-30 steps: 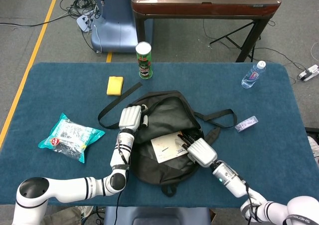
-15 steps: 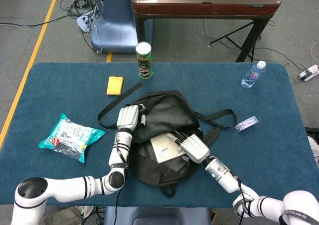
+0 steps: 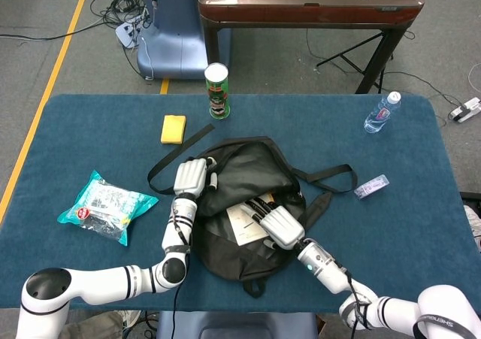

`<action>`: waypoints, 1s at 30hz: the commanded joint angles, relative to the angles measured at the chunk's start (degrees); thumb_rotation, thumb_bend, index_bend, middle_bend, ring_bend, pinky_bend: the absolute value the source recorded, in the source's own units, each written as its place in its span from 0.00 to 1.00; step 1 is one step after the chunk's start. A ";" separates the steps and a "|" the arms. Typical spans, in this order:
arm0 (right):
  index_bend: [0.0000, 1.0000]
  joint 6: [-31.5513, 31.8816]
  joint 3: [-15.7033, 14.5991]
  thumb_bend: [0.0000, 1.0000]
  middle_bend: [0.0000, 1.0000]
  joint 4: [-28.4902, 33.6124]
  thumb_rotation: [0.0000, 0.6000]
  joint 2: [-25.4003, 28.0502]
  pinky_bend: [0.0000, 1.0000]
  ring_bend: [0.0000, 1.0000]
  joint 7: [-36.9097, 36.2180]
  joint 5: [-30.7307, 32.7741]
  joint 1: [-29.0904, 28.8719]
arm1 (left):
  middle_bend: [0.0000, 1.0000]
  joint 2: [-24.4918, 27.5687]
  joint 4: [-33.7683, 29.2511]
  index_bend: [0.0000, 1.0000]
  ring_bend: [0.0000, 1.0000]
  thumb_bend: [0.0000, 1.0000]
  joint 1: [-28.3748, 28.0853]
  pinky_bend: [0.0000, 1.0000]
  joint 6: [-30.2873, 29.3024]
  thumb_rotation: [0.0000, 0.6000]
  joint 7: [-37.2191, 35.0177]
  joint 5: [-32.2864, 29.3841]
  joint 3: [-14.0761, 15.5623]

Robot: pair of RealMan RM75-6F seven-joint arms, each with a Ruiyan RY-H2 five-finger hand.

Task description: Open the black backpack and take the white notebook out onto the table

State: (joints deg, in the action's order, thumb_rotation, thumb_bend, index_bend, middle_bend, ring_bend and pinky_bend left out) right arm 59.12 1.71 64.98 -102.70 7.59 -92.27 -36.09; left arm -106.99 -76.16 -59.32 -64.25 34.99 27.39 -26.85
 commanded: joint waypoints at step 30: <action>0.37 3.97 1.71 0.19 0.29 -8.00 1.00 -5.82 0.29 0.19 -1.91 0.79 -1.80 | 0.61 0.11 1.51 0.55 0.51 0.59 0.89 0.16 1.16 1.00 -1.24 1.05 0.60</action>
State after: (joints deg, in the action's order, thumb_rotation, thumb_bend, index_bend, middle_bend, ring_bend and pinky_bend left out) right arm 63.06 3.39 56.95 -108.55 5.70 -91.51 -37.86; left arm -106.88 -74.65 -58.43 -63.09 33.75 28.44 -26.25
